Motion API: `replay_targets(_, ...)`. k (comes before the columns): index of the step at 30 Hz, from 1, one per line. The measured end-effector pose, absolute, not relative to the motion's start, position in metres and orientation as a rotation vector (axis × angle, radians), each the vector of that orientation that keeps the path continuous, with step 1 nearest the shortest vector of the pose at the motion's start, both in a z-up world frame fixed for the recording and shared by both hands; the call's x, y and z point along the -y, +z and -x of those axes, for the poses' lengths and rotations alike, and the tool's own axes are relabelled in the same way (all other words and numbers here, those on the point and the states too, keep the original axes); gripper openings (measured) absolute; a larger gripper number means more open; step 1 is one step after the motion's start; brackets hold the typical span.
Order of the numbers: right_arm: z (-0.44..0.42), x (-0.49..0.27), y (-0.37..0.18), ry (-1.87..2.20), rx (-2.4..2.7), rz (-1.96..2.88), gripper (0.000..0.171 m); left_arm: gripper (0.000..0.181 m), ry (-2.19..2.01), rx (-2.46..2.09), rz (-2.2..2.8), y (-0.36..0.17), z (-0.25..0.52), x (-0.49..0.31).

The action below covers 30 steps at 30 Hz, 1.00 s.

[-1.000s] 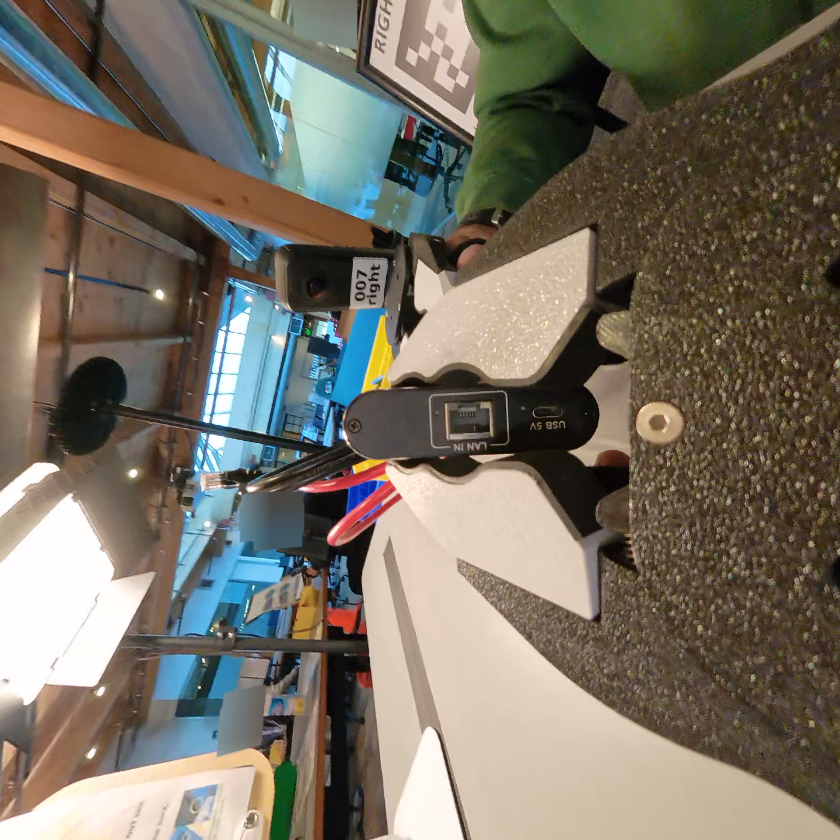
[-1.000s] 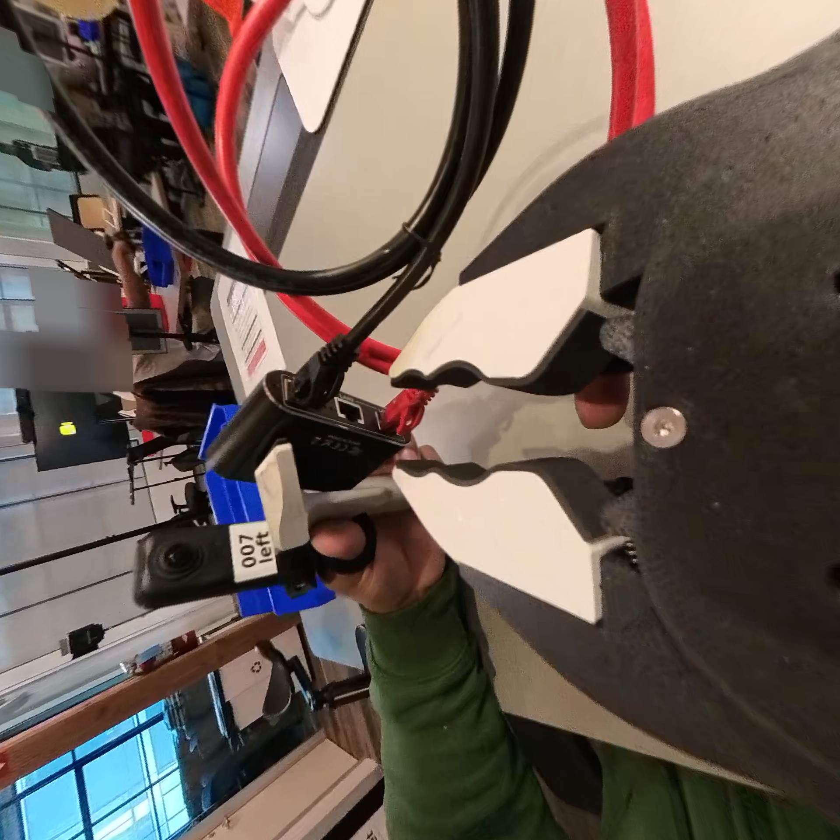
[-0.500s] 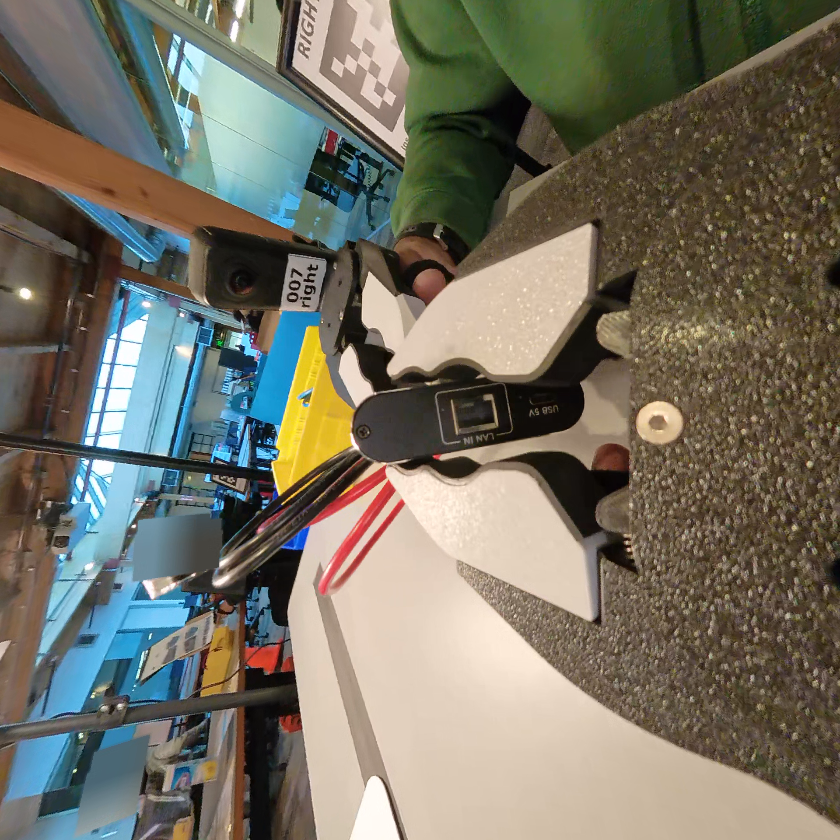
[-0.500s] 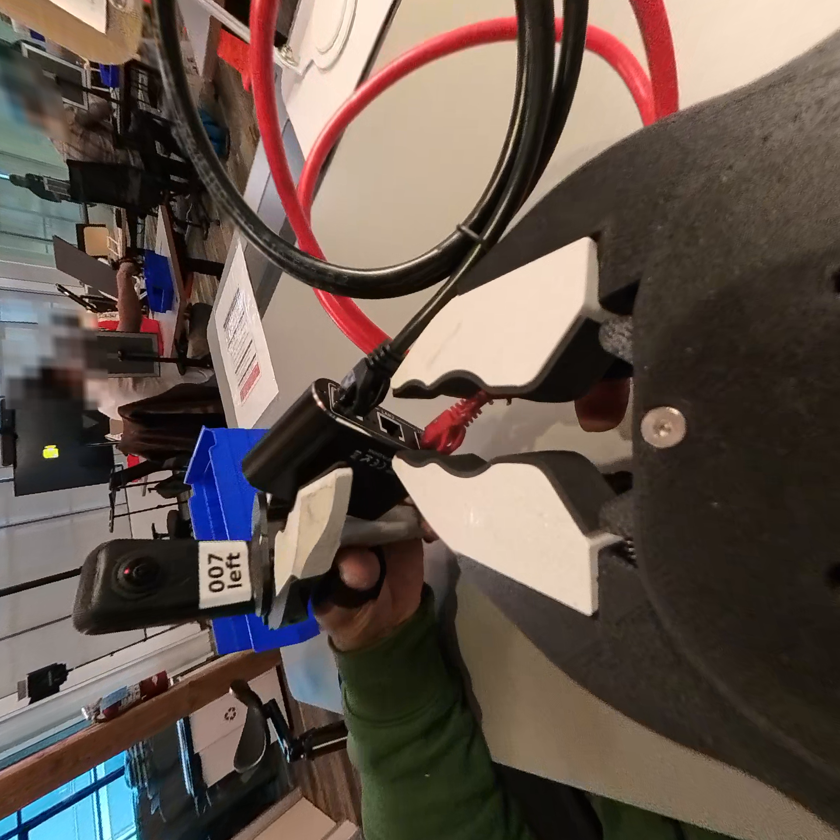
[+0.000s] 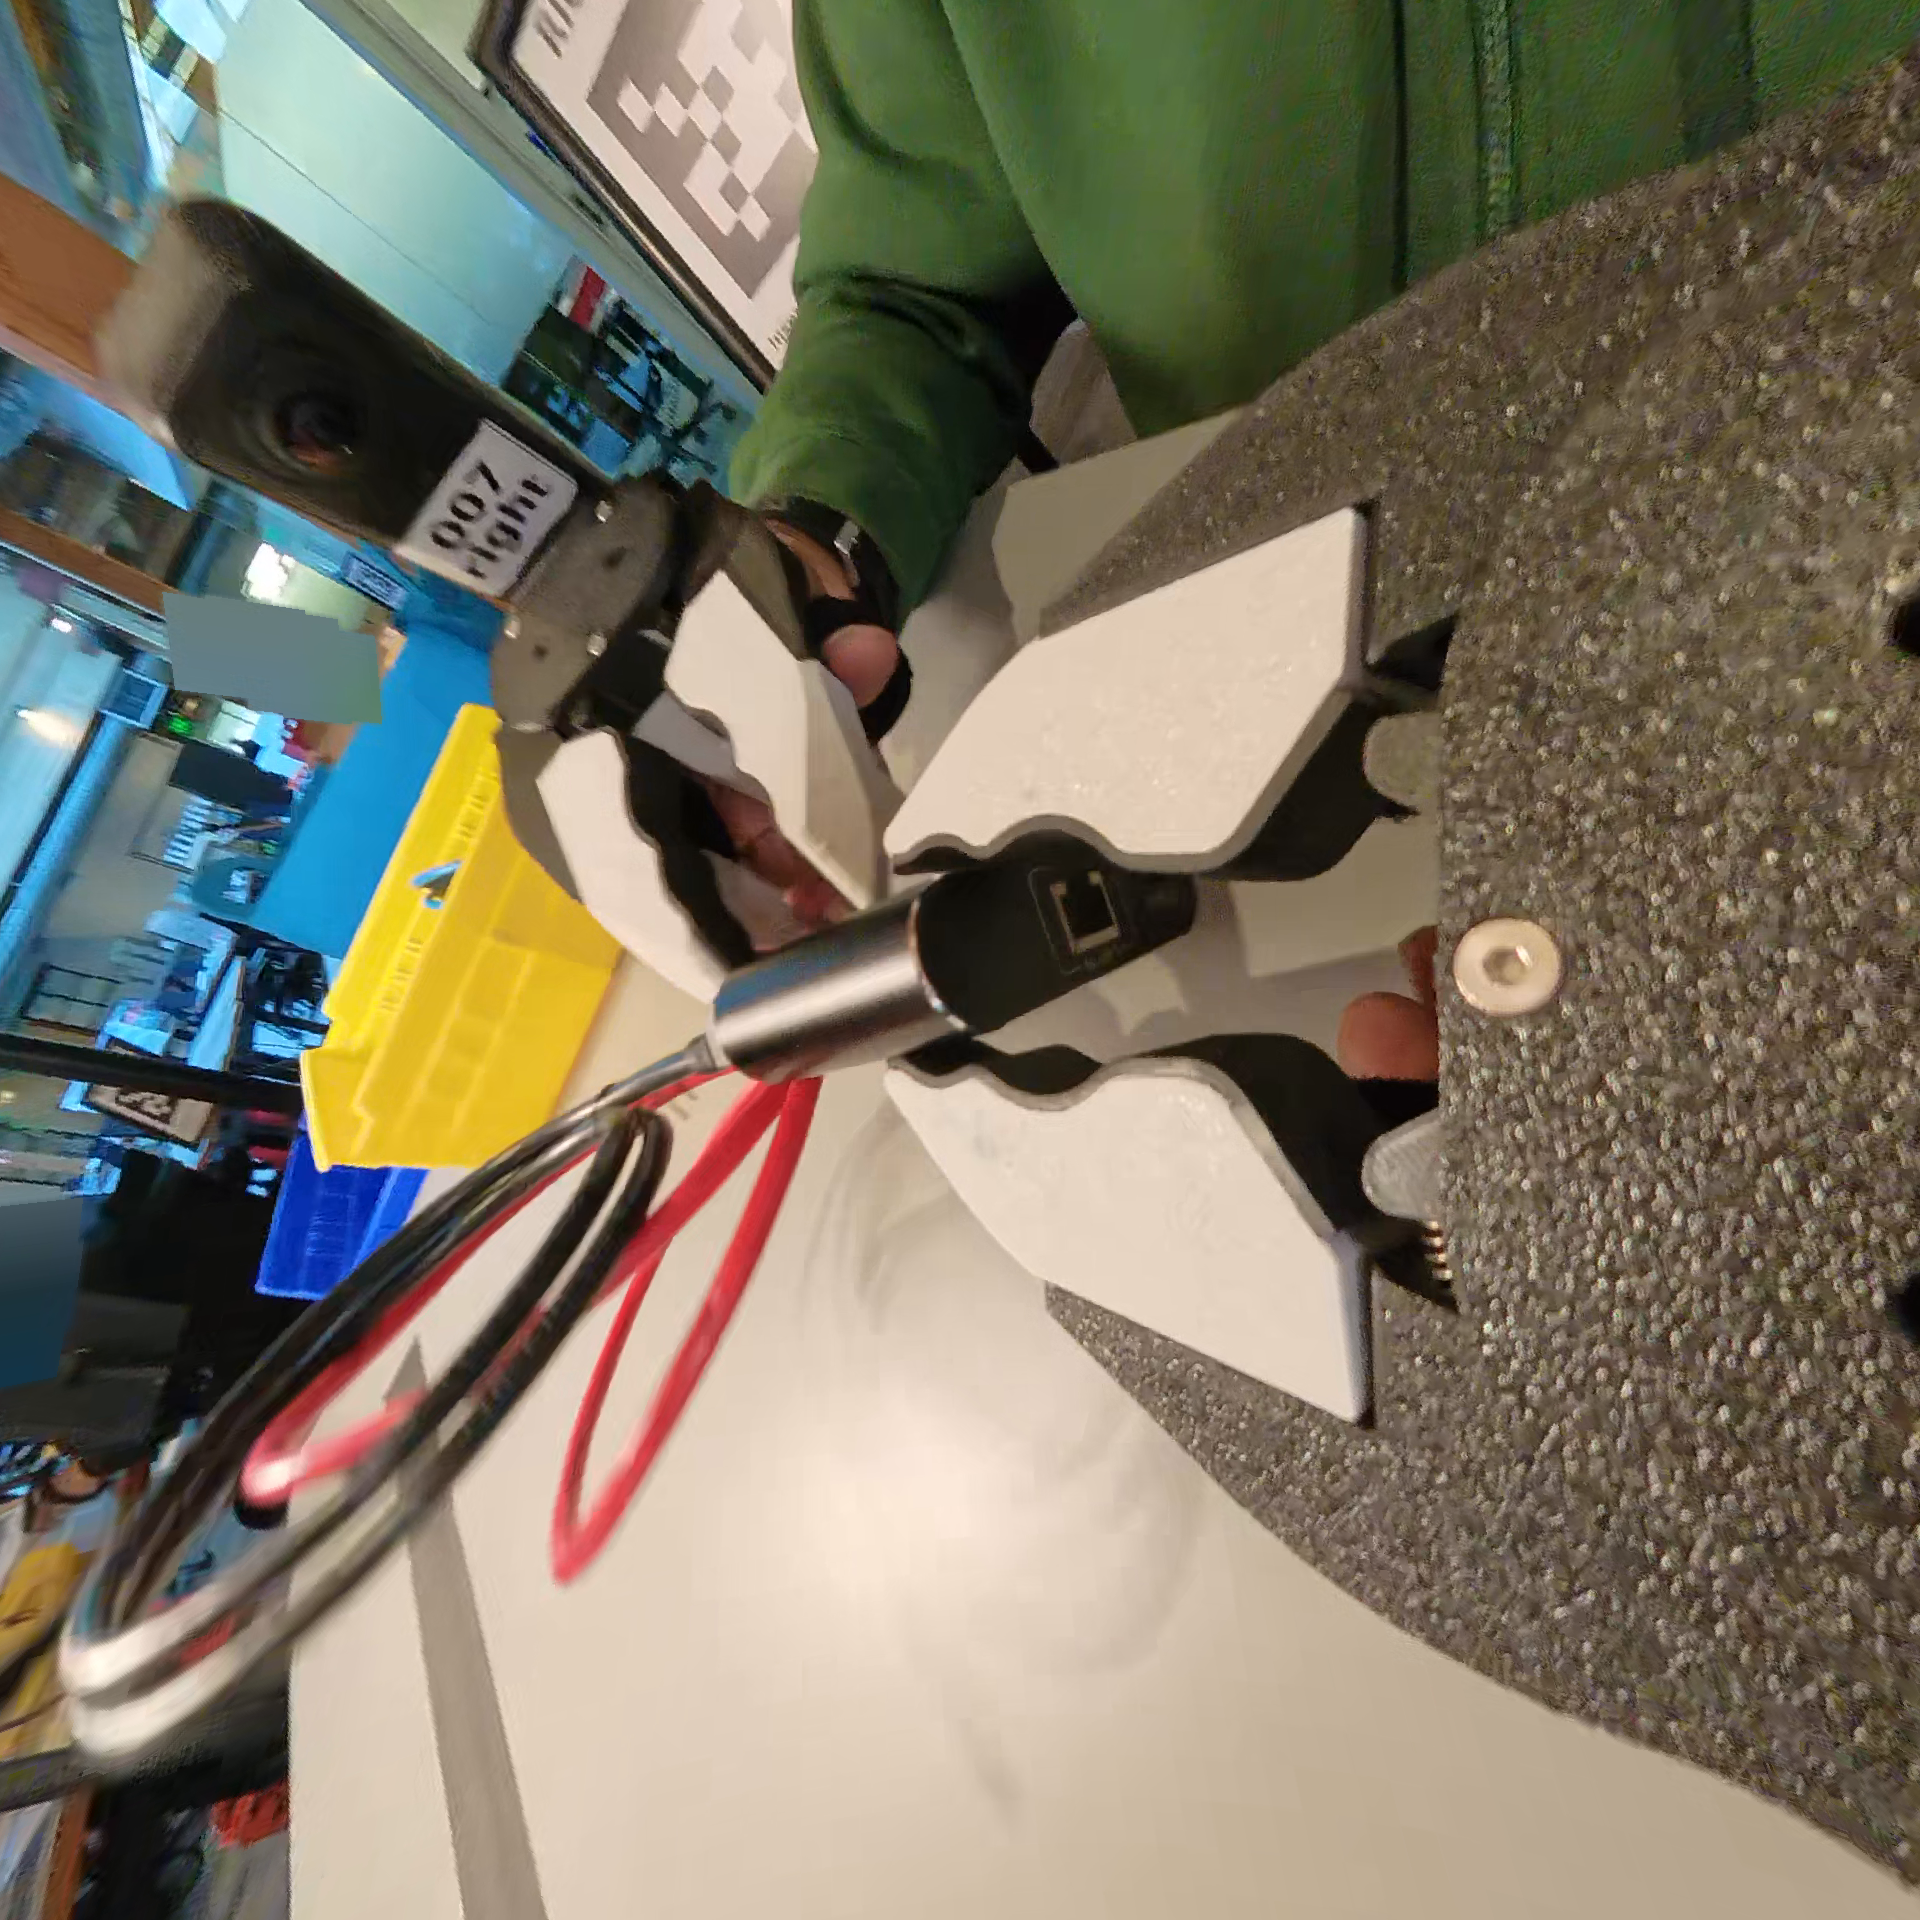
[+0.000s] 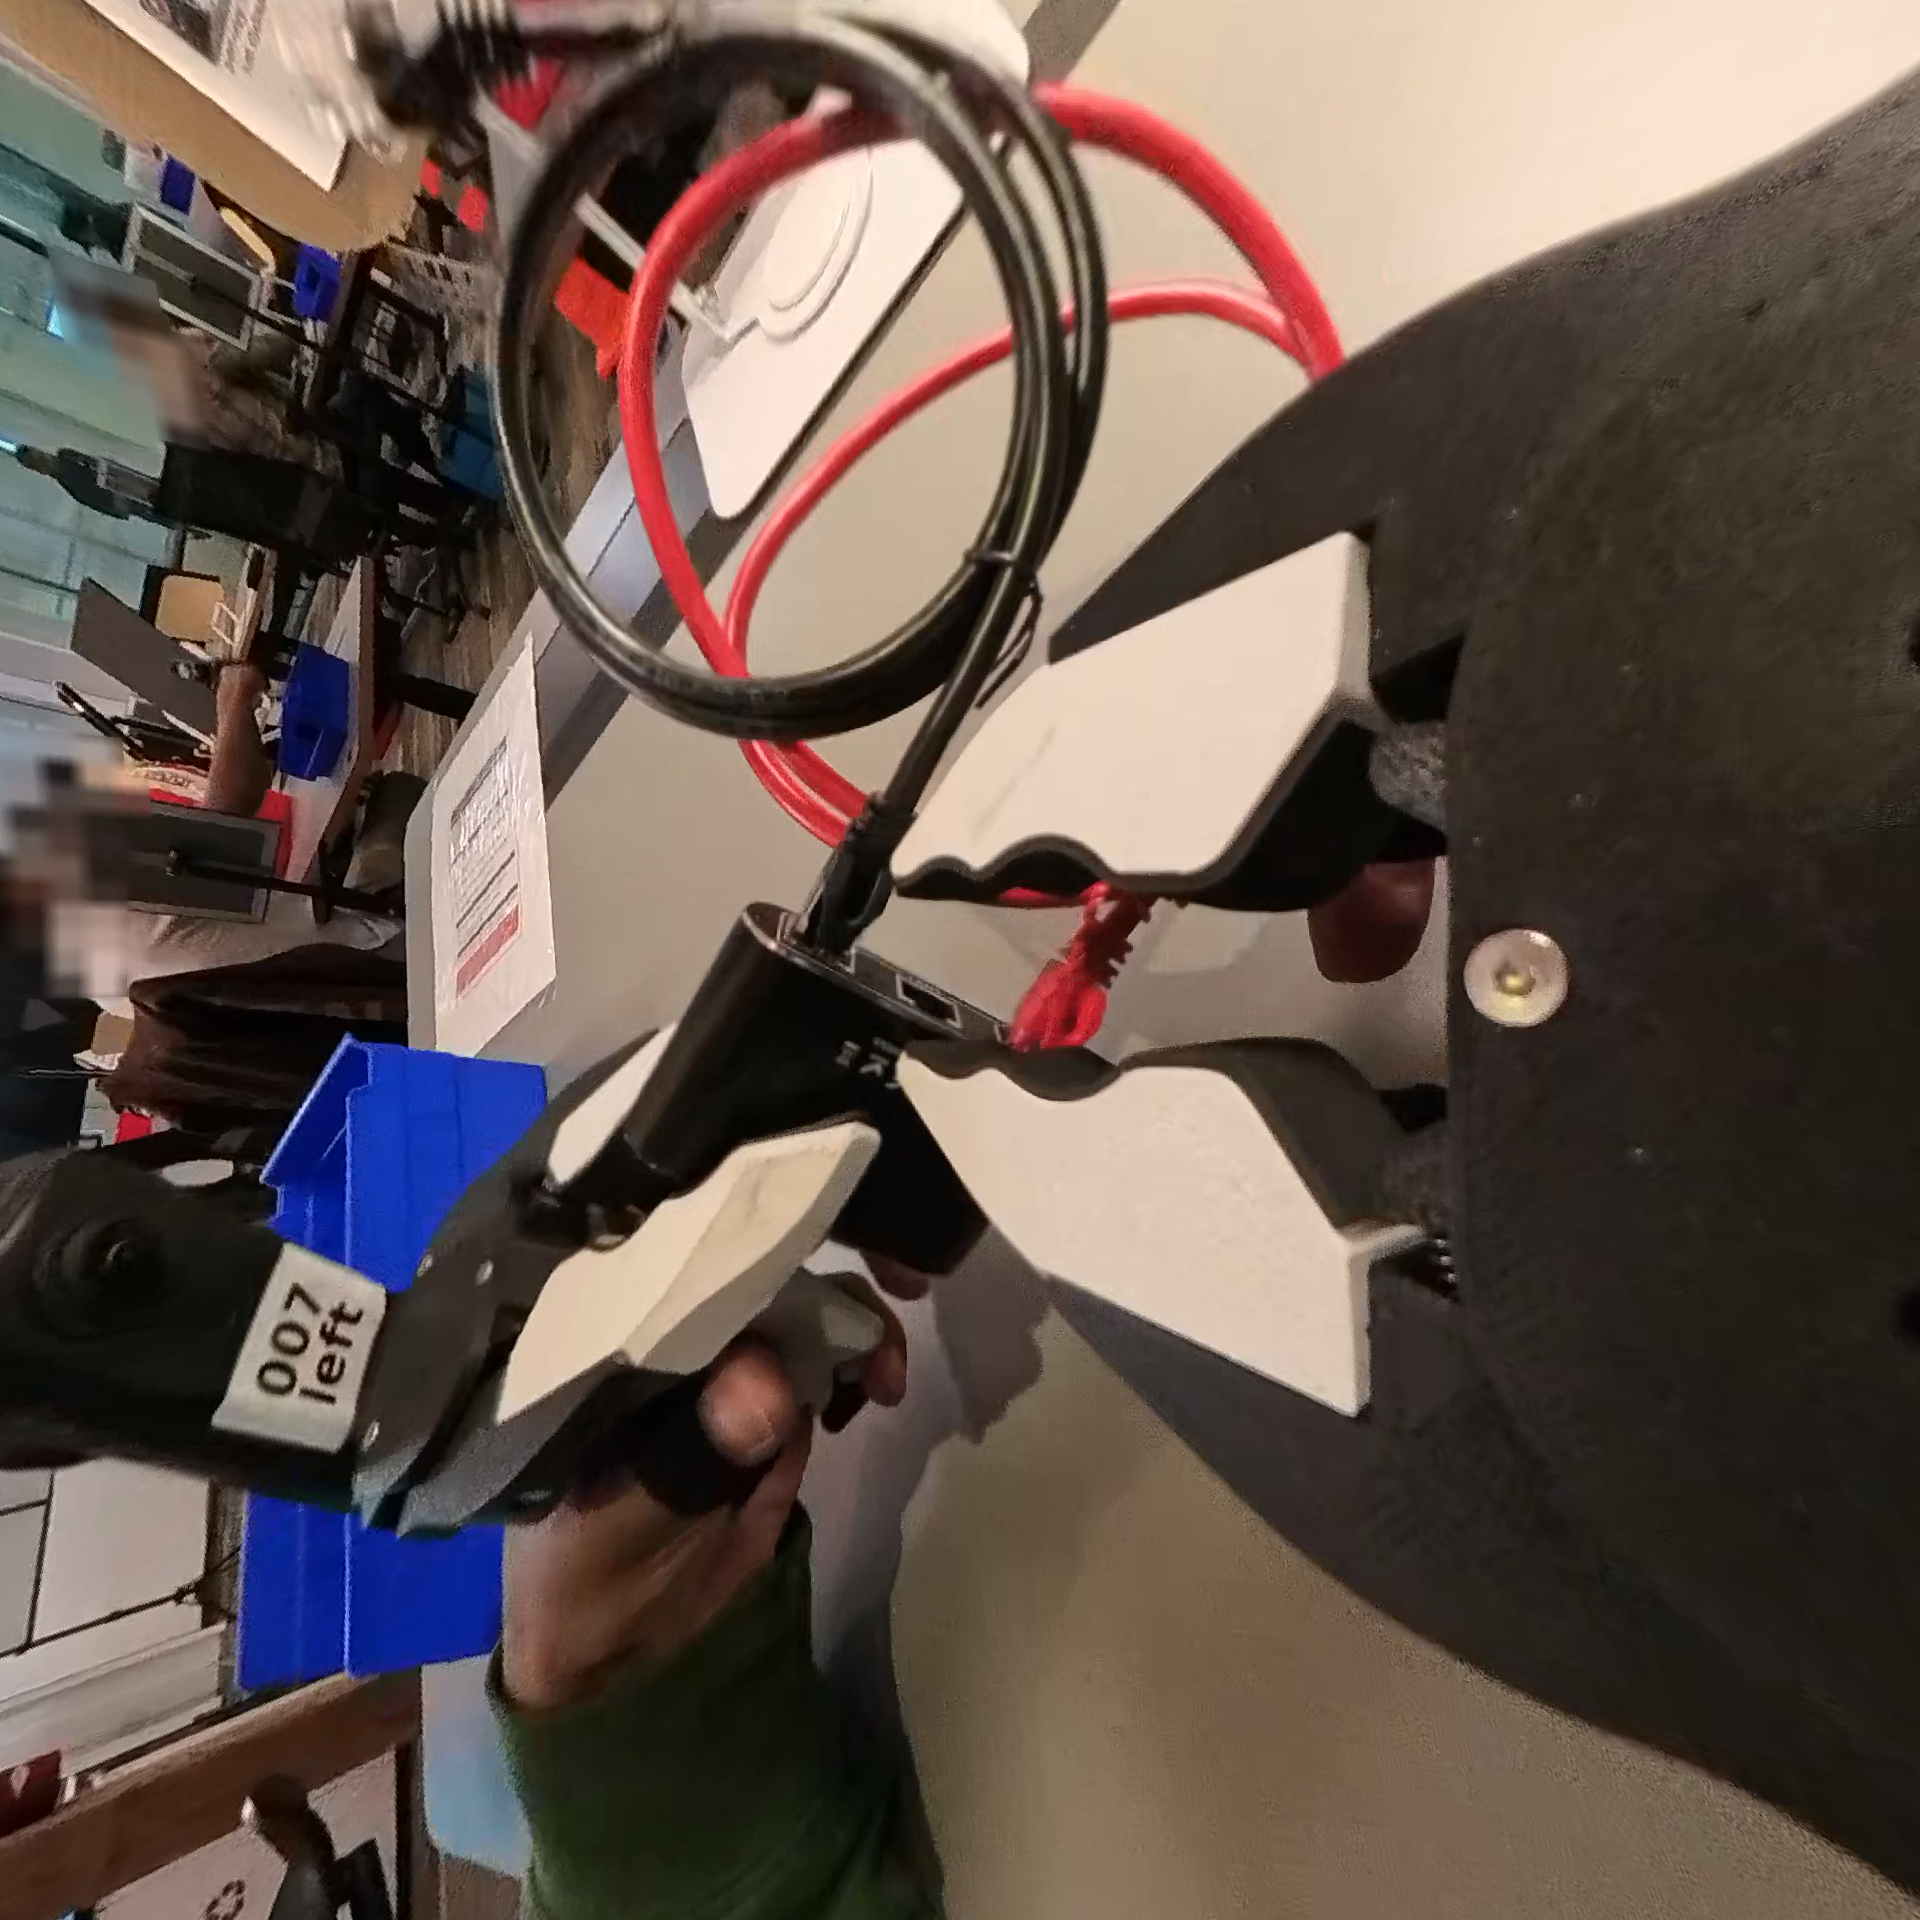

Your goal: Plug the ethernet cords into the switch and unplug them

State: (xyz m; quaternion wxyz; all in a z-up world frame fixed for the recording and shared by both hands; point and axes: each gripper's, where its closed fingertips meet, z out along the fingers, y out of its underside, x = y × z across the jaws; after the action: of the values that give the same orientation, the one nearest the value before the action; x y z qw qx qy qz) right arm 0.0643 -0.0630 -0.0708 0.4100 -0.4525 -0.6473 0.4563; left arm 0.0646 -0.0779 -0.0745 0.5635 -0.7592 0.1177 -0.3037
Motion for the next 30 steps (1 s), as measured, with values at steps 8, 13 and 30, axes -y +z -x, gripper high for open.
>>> replay_targets(8,-0.076,0.065,-0.056,1.084,1.686,0.988,0.037,0.027,-0.467,-0.571,1.852,-0.106,-0.103,0.065)
replay_targets(13,-0.095,0.062,-0.046,1.01,1.755,0.807,0.026,0.026,-0.221,-0.772,1.664,-0.083,-0.102,0.075)
replay_targets(30,-0.095,0.061,-0.12,0.656,2.004,0.719,0.031,0.026,-0.303,-0.813,1.715,-0.109,-0.093,0.078)
